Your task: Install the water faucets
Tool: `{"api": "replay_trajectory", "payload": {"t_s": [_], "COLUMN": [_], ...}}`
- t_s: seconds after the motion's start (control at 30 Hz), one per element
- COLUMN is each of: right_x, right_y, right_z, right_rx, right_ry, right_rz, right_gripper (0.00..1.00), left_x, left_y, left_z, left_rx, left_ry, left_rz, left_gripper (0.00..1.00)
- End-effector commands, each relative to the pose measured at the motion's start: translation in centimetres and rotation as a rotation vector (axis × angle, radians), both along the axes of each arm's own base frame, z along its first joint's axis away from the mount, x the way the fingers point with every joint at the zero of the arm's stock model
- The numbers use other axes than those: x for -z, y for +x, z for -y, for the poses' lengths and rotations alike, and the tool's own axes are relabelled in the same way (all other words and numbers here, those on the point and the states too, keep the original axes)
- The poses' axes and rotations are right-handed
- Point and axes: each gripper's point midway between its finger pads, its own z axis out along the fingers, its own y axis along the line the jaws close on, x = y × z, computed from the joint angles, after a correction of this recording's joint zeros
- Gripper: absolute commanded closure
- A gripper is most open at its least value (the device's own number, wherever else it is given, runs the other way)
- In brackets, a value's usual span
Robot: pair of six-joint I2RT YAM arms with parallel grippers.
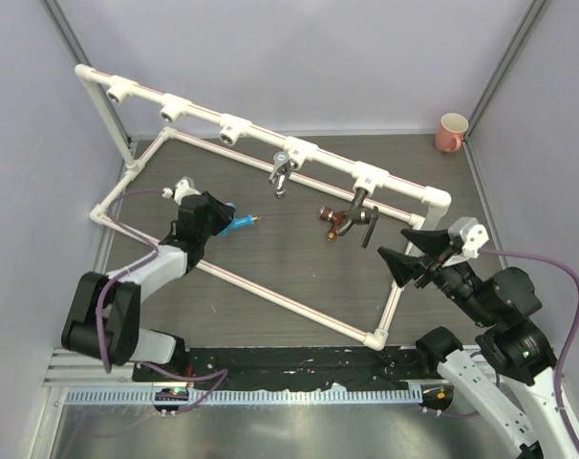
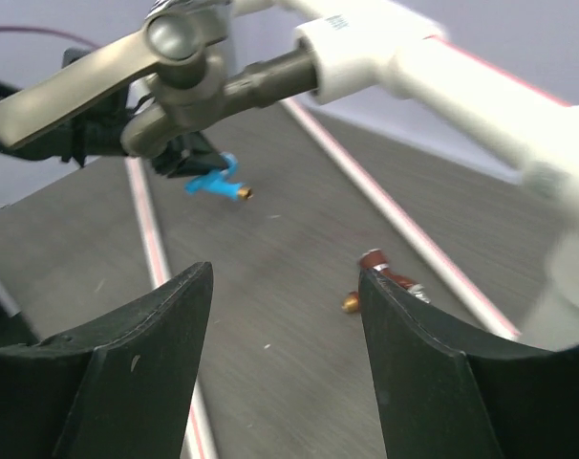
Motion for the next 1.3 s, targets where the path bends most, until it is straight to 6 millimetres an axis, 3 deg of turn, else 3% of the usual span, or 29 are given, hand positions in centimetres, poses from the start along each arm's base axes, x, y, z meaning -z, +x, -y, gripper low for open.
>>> {"api": "replay_trajectory", "payload": {"t_s": [0.0, 0.17, 0.3, 0.43, 0.6, 0.93, 1.27], "right_x": [0.9, 1.6, 2.5, 3.7, 5.3, 8.4, 9.5], "right_y": [-2.5, -2.8, -2.2, -1.2, 0.2, 2.3, 3.3], "right_z": [-4.5, -6.7, -7.6, -7.7, -7.6, -7.8, -7.8], "right_rx": [-0.296, -0.411, -0.430, -0.399, -0.329, -0.236, -0.197], "right_ry": [0.001, 0.066, 0.112, 0.147, 0.209, 0.296, 0.336], "right_rz": [-0.105, -0.191, -0.234, -0.274, -0.340, -0.456, -0.502], "right_gripper": [0.32, 0.32, 0.32, 0.32, 0.33, 0.33, 0.37], "left_x": [-5.3, -9.1, -10.5, -11.8, -13.5, -16.3, -17.8], "left_y": [-1.8, -5.7, -7.6, -9.8, -11.7, -13.8, -14.9], "left_z": [1.8, 5.1, 7.8, 12.4, 16.7, 21.5, 22.9], "left_rx": [-0.036, 0.017, 0.038, 0.133, 0.202, 0.281, 0.325], "left_ry": [-0.104, -0.184, -0.253, -0.319, -0.370, -0.437, -0.458], "left_rz": [0.140, 0.218, 0.240, 0.255, 0.283, 0.337, 0.371], "left_gripper": [1.00, 1.00, 1.00, 1.00, 1.00, 1.00, 1.00]}}
